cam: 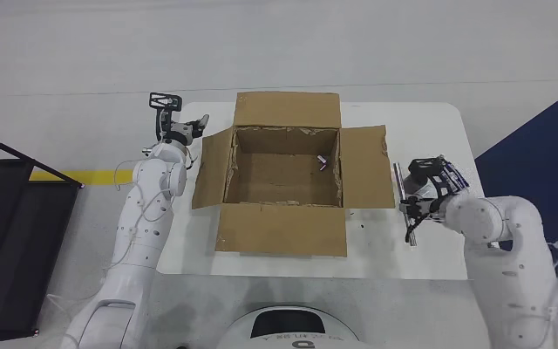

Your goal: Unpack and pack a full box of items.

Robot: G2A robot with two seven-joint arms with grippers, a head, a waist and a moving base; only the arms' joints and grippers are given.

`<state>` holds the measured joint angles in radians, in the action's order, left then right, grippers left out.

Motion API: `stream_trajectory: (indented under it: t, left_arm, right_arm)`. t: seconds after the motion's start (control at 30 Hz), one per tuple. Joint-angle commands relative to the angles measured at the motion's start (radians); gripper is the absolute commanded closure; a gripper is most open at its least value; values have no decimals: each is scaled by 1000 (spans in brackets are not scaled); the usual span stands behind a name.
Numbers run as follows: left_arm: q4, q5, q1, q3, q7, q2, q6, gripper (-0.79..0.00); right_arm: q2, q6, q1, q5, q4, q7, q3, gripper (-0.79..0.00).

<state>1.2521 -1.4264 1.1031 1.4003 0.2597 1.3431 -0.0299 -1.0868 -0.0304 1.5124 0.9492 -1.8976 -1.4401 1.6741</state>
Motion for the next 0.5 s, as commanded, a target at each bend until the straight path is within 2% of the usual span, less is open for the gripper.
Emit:
stream_trajectory:
  t: [0.0, 0.17, 0.47]
  left_arm:
    - [0, 0, 0, 0, 0, 0, 0, -785]
    - [0, 0, 0, 0, 0, 0, 0, -785]
    - [0, 0, 0, 0, 0, 0, 0, -785]
  right_arm:
    - [-1, 7, -64, 6, 68, -26, -49, 0]
    - [-5, 37, -169, 18, 193, -64, -137, 0]
    - [-6, 67, -239, 17, 290, -96, -194, 0]
